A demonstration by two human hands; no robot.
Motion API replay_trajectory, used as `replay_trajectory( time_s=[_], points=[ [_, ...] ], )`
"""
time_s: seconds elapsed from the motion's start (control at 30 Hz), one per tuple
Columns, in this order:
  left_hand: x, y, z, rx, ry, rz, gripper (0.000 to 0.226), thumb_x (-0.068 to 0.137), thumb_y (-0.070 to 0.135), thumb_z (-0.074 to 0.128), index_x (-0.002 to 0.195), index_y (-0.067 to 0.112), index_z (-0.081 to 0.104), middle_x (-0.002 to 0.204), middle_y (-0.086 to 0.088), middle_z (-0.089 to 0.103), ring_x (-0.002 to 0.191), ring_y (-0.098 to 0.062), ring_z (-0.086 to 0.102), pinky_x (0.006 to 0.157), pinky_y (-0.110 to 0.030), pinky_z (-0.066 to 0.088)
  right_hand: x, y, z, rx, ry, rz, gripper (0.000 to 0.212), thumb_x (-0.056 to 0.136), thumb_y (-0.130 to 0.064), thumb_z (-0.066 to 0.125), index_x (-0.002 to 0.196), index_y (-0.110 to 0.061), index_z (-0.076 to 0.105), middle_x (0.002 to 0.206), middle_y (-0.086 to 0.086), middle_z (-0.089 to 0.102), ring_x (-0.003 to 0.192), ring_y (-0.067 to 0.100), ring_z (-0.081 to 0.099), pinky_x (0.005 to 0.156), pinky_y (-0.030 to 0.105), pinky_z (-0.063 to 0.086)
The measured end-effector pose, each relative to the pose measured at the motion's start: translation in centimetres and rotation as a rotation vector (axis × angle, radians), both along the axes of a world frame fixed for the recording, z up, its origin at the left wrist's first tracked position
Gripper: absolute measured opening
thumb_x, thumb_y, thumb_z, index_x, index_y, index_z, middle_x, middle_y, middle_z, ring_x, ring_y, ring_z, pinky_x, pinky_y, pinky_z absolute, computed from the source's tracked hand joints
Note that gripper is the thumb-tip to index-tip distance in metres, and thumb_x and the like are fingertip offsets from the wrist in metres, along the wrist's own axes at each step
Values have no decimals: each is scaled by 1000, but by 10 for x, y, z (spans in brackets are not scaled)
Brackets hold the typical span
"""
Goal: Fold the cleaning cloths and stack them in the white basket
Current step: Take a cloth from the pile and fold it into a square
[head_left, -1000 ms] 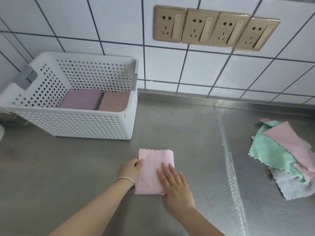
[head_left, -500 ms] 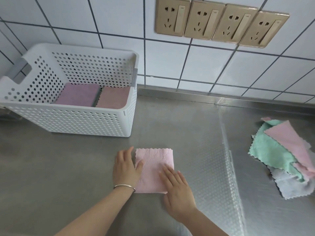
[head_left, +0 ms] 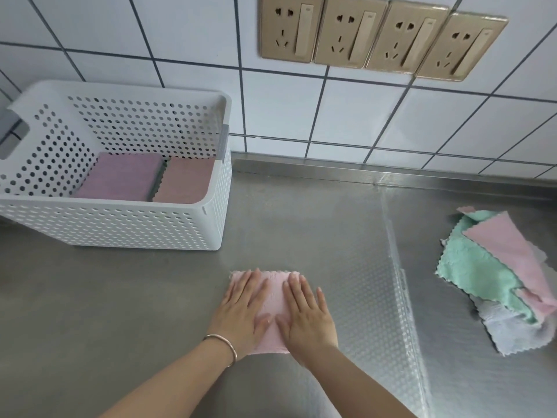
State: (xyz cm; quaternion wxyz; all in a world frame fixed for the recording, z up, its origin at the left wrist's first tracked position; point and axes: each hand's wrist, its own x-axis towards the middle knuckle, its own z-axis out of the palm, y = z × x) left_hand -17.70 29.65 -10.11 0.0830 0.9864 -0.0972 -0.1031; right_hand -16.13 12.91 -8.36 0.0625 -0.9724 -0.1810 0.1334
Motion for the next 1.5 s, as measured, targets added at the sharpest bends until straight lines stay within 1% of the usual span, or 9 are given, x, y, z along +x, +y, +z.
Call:
replay_trajectory(
  time_s=[0.07,0.2,0.33,0.5,0.77,0.93,1.1,1.3,1.5],
  points=[
    [2,1,-3,-10,-22,-5,67,81,50,38,139,18,33,145,-10,40,135,-25,29,111,-39,11,3,4,5,1,31,-33,64,83,-43,29,133,-4,39,143,10,41,132,24,40,108,44,31],
    [9,2,0,-188,-134,49,58,76,43,43,128,18,46,131,-10,55,124,-20,35,109,-25,9,14,6,24,-115,163,2,67,96,-43,24,149,-12,-2,157,1,-7,145,20,-3,118,38,6],
    [8,3,23,-430,-206,587,39,70,23,58,108,16,64,114,-6,58,104,-27,47,97,-29,33,15,1,44,162,128,-287,55,89,-27,44,141,-16,29,139,1,36,128,19,34,106,28,33],
    [-12,-1,34,-356,55,1054,41,75,27,68,114,14,61,129,-14,43,120,-33,37,103,-36,31,3,-9,46,500,397,-832,50,84,-21,50,133,-15,39,130,1,49,115,18,50,92,33,45],
    [-25,-21,35,-353,212,1098,27,78,33,61,101,20,67,124,-8,46,116,-29,42,97,-32,37,-14,-6,48,504,521,-832,34,88,-25,44,119,-16,52,103,-2,58,86,16,55,71,26,45],
    [-25,-32,47,-740,189,1157,11,86,21,57,95,14,55,94,-8,60,90,-29,56,74,-29,38,-12,-14,49,595,504,-799,14,89,-24,45,98,-16,53,86,-4,53,80,15,51,67,25,41],
    [-15,-47,72,-871,387,1284,36,93,42,43,89,8,52,91,-12,53,85,-27,48,73,-29,34,-20,-19,57,790,492,-772,6,94,-23,46,96,-17,46,87,-5,54,76,10,51,57,20,37],
    [-4,-30,145,-923,-140,957,47,85,60,32,62,20,40,50,3,35,57,-22,34,52,-32,27,-13,1,119,1135,187,-773,18,90,-6,54,81,-20,48,79,-3,56,73,14,54,59,18,40],
    [29,64,230,-901,-678,636,33,87,52,27,69,28,40,48,8,42,47,-5,38,48,-25,24,22,85,212,1427,49,-581,17,91,-8,54,85,-23,50,81,-2,63,66,-2,56,57,7,43]
  ],
)
